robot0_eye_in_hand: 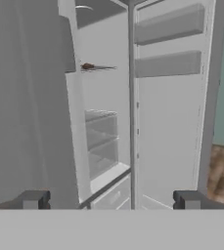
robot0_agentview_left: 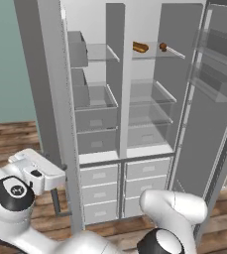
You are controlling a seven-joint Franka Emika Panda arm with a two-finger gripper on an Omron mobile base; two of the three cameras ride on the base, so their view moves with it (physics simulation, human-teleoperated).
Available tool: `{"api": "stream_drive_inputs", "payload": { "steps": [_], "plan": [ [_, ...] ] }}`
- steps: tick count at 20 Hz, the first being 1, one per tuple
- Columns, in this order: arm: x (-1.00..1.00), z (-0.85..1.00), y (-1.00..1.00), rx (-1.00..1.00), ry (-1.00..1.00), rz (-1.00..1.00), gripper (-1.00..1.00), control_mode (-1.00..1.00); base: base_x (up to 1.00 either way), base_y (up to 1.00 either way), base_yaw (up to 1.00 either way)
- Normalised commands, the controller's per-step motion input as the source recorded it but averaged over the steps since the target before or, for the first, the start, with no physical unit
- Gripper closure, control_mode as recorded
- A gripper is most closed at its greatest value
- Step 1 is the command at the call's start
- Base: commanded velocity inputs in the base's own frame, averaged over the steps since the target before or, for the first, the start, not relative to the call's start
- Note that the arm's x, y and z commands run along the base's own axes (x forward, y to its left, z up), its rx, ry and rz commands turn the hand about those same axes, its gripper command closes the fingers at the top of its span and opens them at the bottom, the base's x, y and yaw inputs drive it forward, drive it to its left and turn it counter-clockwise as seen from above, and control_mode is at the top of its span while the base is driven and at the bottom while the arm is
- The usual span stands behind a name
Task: Pick up the frozen chicken drumstick from the freezer, place it on any shelf in the fridge, and close the fridge and freezer doors when done.
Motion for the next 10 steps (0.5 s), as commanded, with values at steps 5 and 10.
{"api": "stream_drive_inputs", "payload": {
  "steps": [5, 10],
  "plan": [
    [0.64, -0.23, 0.24, -0.01, 0.00, 0.00, -1.00, -1.00, 0.00, 0.00, 0.00],
    [0.91, -0.47, 0.30, 0.00, 0.00, 0.05, -1.00, -1.00, 0.00, 0.00, 0.00]
  ]
}}
